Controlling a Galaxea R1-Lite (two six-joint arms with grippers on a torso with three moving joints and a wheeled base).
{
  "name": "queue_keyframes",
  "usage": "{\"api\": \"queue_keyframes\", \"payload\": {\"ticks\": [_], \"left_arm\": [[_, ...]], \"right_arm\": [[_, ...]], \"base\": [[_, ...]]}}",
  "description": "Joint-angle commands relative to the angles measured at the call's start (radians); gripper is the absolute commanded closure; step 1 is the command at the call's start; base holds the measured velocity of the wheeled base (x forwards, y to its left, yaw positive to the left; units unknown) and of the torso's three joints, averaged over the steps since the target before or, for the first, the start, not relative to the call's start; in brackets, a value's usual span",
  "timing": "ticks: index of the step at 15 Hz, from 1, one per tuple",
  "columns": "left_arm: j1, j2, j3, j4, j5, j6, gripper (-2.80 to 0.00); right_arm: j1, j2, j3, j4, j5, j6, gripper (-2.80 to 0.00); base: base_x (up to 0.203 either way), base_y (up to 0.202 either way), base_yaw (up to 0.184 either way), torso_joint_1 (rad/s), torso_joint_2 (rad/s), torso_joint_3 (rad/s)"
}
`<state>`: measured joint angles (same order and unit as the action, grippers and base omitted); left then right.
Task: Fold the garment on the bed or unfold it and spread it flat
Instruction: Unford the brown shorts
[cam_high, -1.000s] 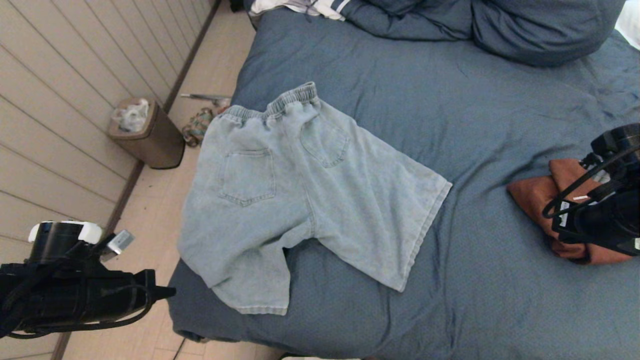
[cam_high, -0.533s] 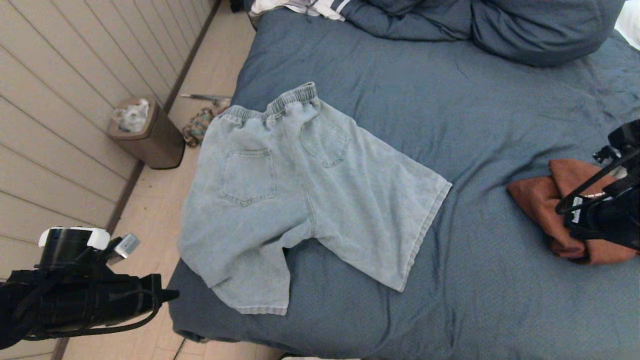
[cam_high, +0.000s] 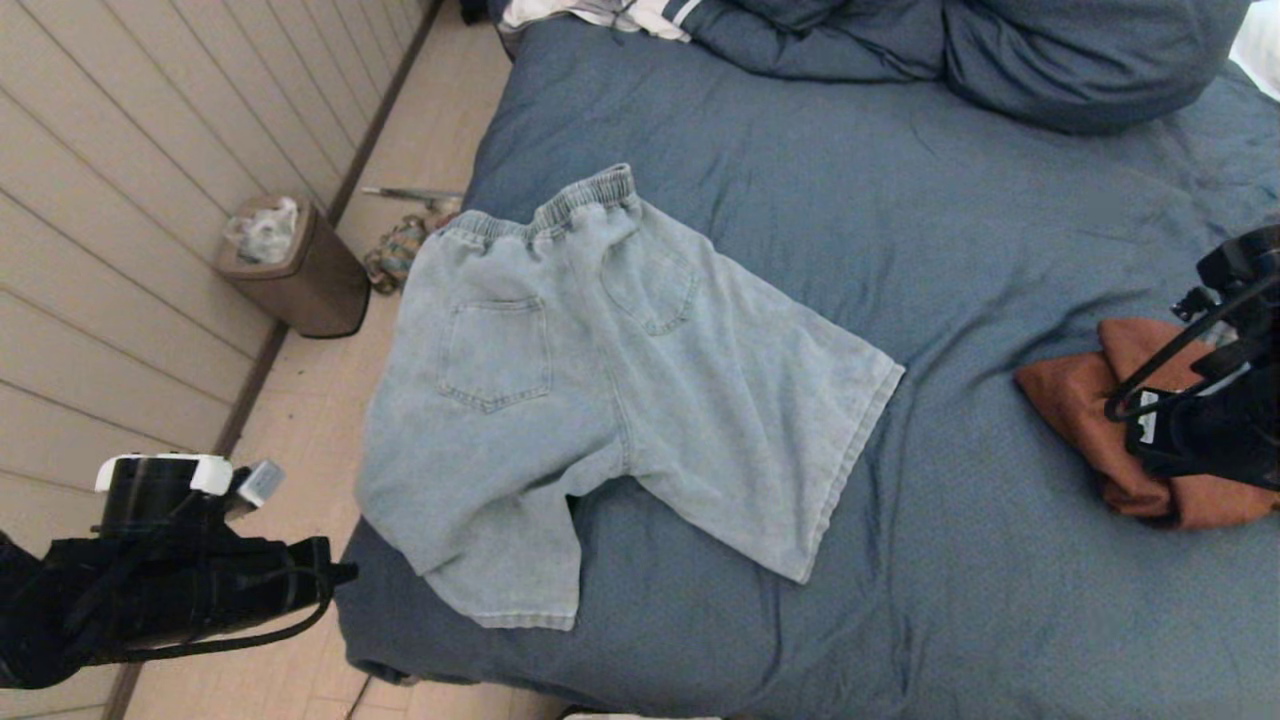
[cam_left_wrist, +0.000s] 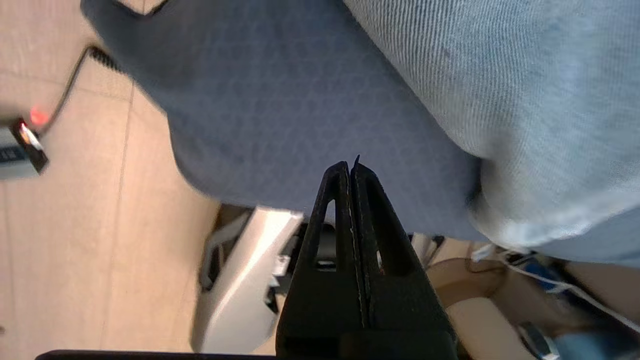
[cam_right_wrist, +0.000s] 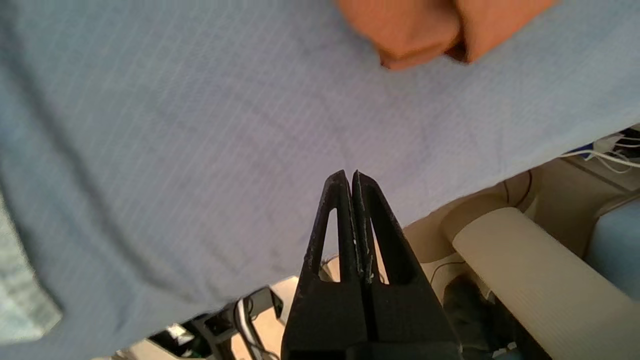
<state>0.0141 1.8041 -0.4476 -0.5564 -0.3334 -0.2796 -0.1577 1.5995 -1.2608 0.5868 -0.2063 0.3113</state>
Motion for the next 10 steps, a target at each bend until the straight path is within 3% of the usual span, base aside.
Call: {"api": "queue_keyframes", "payload": {"ticks": [1,5,10], "left_arm": [[-0.028,0.083,0.006,-0.046,0.002,0.018,0.00],[-0.149,0.166,-0.047,-0.131,0.112,0.001,0.00],[-0.198,0.092,-0.208,-0.190,0.255,-0.172,0.00]], "right_arm": [[0.003,0.044,-0.033,0.001,-0.003,0.001,0.00],[0.049,0.032,-0.046,-0.002,-0.002,0.003,0.00],[0.114,-0.033,-0.042,0.001,-0.002,-0.001,0.00]], "base": [[0.000,0.000,0.000,0.000,0.00,0.000],[0.000,0.000,0.000,0.000,0.00,0.000],[0.000,0.000,0.000,0.000,0.00,0.000]]}}
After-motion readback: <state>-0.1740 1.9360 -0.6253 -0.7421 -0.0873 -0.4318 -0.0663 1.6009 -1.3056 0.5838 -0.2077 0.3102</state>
